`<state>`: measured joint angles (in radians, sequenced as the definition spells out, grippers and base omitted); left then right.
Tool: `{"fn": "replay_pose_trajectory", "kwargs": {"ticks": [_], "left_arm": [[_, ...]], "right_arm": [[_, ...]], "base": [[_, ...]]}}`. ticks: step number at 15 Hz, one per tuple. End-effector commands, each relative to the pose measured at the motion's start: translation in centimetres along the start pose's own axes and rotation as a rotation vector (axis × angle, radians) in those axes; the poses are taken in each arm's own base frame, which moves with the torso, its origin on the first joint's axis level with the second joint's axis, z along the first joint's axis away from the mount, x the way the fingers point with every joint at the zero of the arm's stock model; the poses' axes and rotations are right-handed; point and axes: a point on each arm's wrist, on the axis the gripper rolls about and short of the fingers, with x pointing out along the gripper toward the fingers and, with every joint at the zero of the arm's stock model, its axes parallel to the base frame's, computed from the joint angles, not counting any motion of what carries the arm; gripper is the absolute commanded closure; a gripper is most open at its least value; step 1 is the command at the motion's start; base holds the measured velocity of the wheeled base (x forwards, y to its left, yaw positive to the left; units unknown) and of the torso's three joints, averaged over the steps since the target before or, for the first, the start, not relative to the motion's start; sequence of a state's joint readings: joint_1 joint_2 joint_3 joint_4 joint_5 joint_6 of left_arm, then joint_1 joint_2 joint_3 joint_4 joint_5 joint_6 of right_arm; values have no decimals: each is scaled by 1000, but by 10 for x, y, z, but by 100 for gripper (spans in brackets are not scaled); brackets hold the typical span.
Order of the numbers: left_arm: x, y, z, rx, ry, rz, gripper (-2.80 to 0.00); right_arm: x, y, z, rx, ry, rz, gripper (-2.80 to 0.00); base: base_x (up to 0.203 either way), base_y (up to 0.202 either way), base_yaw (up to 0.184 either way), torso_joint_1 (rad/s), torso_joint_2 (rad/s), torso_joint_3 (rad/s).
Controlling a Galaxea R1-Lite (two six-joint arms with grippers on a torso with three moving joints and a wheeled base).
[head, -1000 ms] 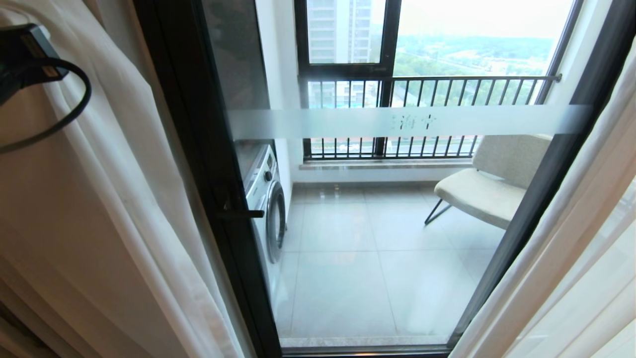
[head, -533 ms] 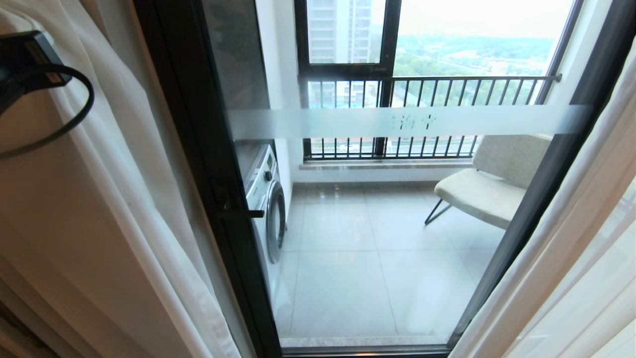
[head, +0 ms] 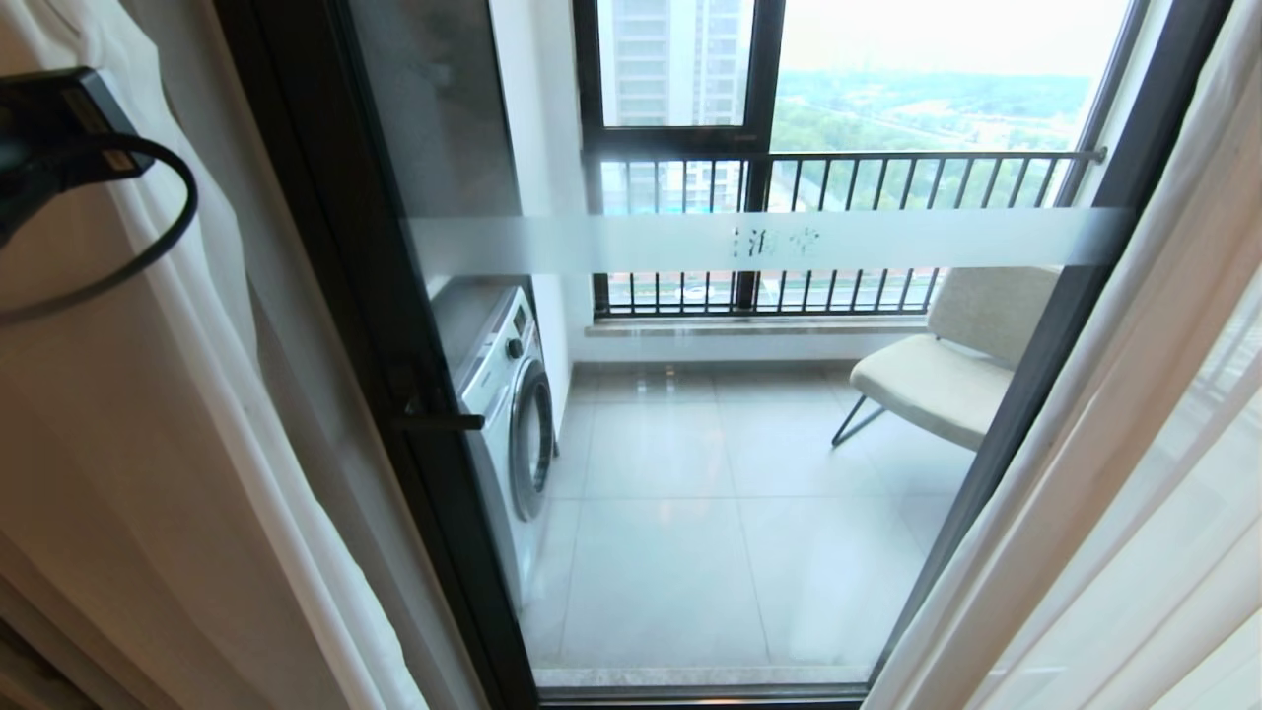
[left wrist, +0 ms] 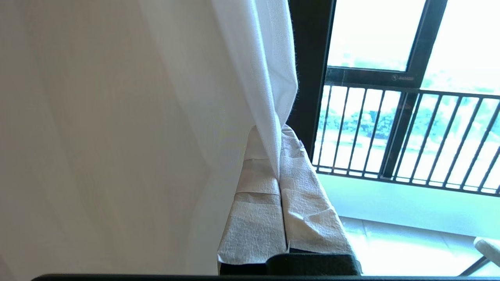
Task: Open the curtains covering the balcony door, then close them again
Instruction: Close the inner curtains on both sides
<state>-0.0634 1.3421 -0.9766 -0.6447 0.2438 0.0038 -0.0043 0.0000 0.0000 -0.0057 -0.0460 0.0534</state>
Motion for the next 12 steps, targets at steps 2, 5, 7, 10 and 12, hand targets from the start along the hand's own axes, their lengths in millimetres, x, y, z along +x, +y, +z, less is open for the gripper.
{"fn": "replay_pose_trajectory", "kwargs": {"ticks": [2, 5, 7, 10, 12], "left_arm": [[0, 0, -2, 1, 4, 1, 0], [0, -1, -2, -1, 3, -1, 0], [0, -2, -2, -2, 5, -8, 0], [-1, -5, -2, -4, 6, -19, 0], [-2, -6, -1, -7, 4, -26, 0]], "right_arm": [[0, 0, 0, 0, 0, 0, 0], [0, 0, 0, 0, 1, 0, 0], [0, 0, 0, 0, 0, 0, 0], [0, 0, 0, 0, 1, 0, 0], [0, 0, 0, 0, 0, 0, 0]], "base": [[0, -188, -2, 3, 3, 6], [0, -196, -3, 2, 4, 5], [0, -191, -1, 6, 4, 0], [0, -189, 2, 3, 4, 4], [0, -192, 2, 8, 2, 3]]}}
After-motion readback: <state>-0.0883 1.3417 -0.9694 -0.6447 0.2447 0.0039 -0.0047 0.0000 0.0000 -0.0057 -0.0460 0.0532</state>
